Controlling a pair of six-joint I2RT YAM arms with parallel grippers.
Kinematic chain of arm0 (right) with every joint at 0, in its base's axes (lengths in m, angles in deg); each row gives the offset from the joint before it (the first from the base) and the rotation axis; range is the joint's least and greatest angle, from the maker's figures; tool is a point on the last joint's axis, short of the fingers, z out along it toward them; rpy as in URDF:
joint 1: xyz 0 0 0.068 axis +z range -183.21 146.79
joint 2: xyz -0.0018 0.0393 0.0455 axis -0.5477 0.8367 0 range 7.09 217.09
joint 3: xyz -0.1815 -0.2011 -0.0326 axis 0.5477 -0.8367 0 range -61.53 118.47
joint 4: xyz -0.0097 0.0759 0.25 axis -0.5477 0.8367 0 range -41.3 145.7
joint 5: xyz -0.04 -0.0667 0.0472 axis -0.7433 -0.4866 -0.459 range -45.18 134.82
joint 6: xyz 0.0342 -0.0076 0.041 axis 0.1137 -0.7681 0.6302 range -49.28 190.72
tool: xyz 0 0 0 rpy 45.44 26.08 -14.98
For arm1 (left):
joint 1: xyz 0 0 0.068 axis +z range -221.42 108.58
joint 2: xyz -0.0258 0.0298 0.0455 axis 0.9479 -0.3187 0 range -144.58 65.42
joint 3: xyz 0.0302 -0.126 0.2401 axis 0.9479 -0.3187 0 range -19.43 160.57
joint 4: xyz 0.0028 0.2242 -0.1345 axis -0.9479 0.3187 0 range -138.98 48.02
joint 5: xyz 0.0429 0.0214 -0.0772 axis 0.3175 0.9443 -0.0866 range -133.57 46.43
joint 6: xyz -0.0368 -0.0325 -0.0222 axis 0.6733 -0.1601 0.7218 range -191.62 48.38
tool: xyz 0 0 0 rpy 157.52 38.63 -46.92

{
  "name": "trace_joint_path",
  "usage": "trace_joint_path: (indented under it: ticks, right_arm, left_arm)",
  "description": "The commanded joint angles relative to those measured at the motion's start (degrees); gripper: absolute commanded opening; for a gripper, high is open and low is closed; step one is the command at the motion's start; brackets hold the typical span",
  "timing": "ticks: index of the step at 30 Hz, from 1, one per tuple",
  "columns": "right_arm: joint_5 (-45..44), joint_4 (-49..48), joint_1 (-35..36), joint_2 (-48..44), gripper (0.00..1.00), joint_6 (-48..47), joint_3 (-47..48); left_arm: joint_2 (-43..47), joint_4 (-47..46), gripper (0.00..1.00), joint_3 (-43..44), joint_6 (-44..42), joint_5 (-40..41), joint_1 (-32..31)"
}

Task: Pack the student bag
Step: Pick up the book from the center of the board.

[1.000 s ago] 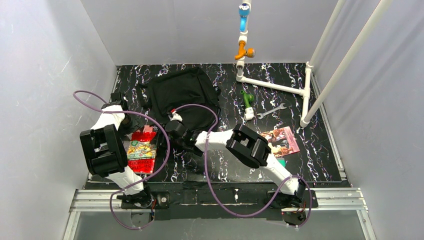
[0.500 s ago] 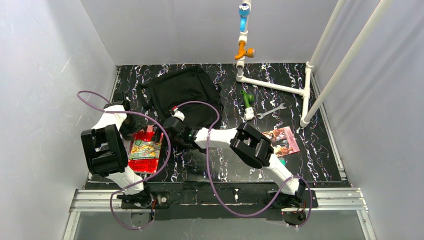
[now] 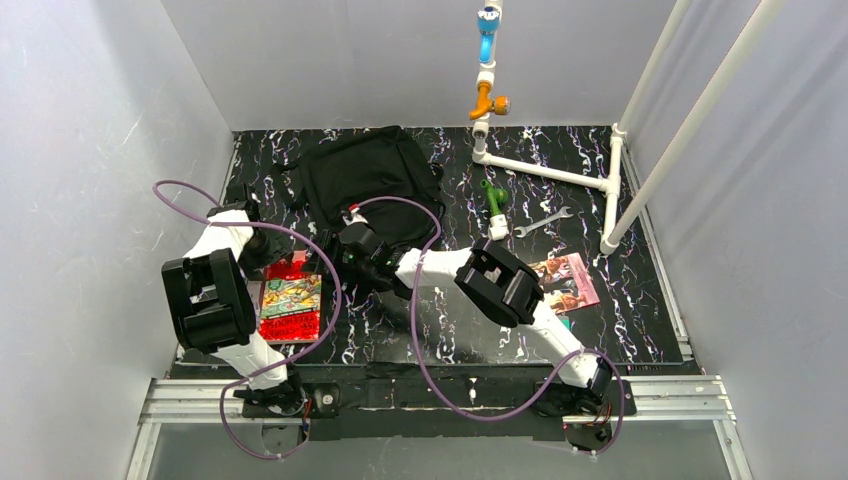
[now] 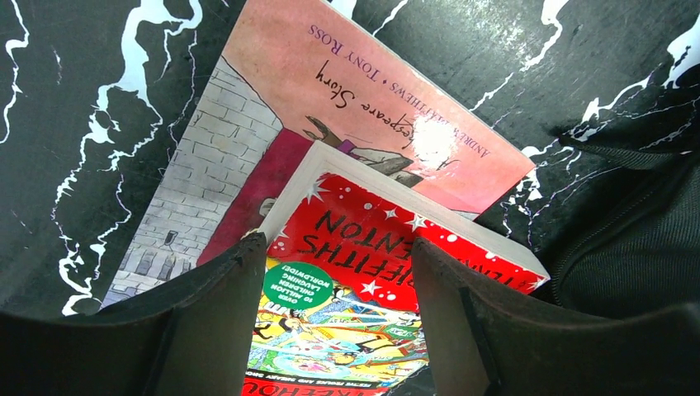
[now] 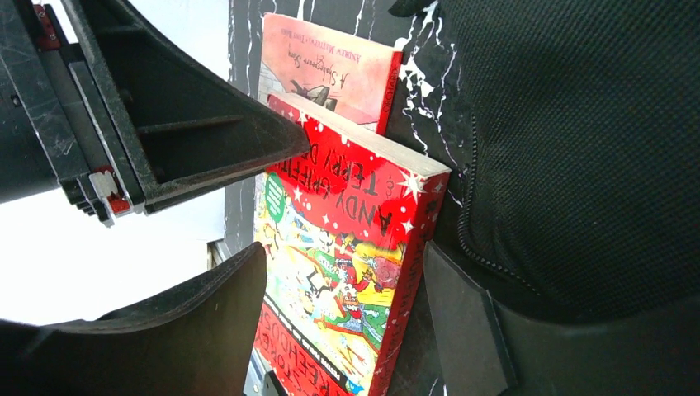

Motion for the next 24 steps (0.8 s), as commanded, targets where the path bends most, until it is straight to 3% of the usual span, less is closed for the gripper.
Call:
trace_joint_path:
  ticks: [1, 7, 12, 19, 24]
  right_arm:
    - [7.0, -12.9, 0.8, 0.1, 0.75, -2.0, -0.9]
    - [0.8, 1.6, -1.0, -4.0, 0.76, -10.7, -0.4]
    - [-1.2, 11.7, -2.1, -6.4, 0.77, -15.1, -0.9]
    - [-1.0, 13.1, -1.3, -10.0, 0.79, -16.6, -4.7]
    - [-0.2, 14.0, -1.2, -11.0, 0.79, -15.7, -5.9]
  left_arm:
    - [-1.0, 2.2, 0.62, -0.6, 0.6, -7.1, -1.5]
    - [0.5, 1.3, 0.76, -1.7, 1.4, -11.3, -2.3]
    - [7.8, 2.0, 0.98, -5.2, 4.6, -10.1, -2.3]
    - [19.1, 6.7, 0.98, -5.5, 9.2, 3.8, -2.2]
    - [20.5, 6.5, 0.98, -9.4, 10.8, 3.8, -2.1]
